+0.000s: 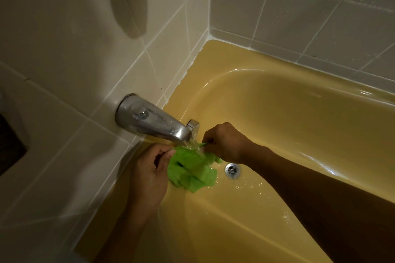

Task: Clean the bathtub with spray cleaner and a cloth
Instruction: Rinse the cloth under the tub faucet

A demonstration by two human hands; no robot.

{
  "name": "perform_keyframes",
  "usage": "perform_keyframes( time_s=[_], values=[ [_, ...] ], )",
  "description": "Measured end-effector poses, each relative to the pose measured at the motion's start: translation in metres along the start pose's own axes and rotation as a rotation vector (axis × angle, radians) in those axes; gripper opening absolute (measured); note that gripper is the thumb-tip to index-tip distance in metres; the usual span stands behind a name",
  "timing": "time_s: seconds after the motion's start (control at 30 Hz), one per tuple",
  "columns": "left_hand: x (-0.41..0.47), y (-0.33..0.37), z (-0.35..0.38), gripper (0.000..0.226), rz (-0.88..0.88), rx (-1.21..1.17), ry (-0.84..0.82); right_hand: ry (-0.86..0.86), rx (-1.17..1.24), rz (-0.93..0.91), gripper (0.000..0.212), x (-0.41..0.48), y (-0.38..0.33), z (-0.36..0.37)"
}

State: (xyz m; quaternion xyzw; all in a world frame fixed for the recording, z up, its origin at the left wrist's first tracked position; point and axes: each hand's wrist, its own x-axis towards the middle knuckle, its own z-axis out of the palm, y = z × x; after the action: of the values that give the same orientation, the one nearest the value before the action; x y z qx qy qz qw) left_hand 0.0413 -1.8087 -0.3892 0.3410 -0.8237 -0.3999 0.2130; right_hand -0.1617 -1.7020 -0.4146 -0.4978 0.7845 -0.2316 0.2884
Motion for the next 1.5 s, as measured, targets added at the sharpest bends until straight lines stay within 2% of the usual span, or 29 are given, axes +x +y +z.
perform_keyframes(
  time_s=[0.13, 0.23, 0.3, 0.37, 0.53, 0.63, 0.83, 0.93, 1.0, 1.1, 1.2, 1.27, 1.33, 1.5],
  values=[
    [-0.002, 0.005, -0.004, 0.013, 0.036, 0.024, 0.072, 0.006, -0.026, -0.056, 0.013, -0.006, -0.003, 0.005],
    [-0.009, 0.006, -0.006, 0.014, 0.039, -0.015, 0.140, 0.008, -0.019, -0.007, 0.014, -0.005, -0.009, 0.011],
    [-0.012, 0.001, -0.010, 0.019, 0.021, -0.089, 0.189, -0.008, -0.049, 0.041, 0.021, -0.001, -0.015, 0.017],
    [-0.014, -0.007, -0.018, 0.012, 0.036, -0.099, 0.221, -0.035, -0.084, 0.068, 0.027, 0.001, -0.021, 0.019],
    [-0.015, -0.021, -0.028, 0.009, 0.048, -0.061, 0.231, -0.093, -0.055, 0.007, 0.015, 0.001, -0.030, 0.017],
    [-0.014, -0.023, -0.029, 0.008, 0.049, -0.052, 0.233, -0.077, -0.042, 0.031, 0.012, 0.004, -0.030, 0.018],
    [-0.013, -0.026, -0.030, 0.006, 0.070, -0.056, 0.229, -0.077, -0.211, 0.044, 0.042, 0.003, -0.034, 0.011],
    [-0.012, -0.025, -0.030, 0.018, 0.036, -0.065, 0.226, -0.008, -0.090, 0.061, 0.048, 0.000, -0.032, 0.009],
    [-0.011, -0.027, -0.031, 0.021, 0.013, -0.064, 0.226, 0.028, -0.001, 0.092, 0.042, -0.001, -0.026, 0.011],
    [-0.009, -0.030, -0.032, 0.021, -0.020, -0.073, 0.223, -0.004, 0.082, 0.167, 0.032, -0.003, -0.014, 0.019],
    [-0.007, -0.030, -0.032, 0.028, -0.065, -0.084, 0.227, -0.037, 0.155, 0.185, 0.037, -0.008, -0.013, 0.023],
    [-0.005, -0.030, -0.032, 0.023, -0.069, -0.095, 0.220, -0.048, 0.218, 0.168, 0.040, -0.012, -0.017, 0.022],
    [-0.005, -0.031, -0.032, 0.010, -0.060, -0.098, 0.216, -0.039, 0.286, 0.149, 0.034, -0.014, -0.021, 0.021],
    [-0.007, -0.028, -0.029, 0.018, -0.045, -0.093, 0.194, 0.016, 0.541, 0.225, 0.021, -0.010, -0.020, 0.022]
  ],
)
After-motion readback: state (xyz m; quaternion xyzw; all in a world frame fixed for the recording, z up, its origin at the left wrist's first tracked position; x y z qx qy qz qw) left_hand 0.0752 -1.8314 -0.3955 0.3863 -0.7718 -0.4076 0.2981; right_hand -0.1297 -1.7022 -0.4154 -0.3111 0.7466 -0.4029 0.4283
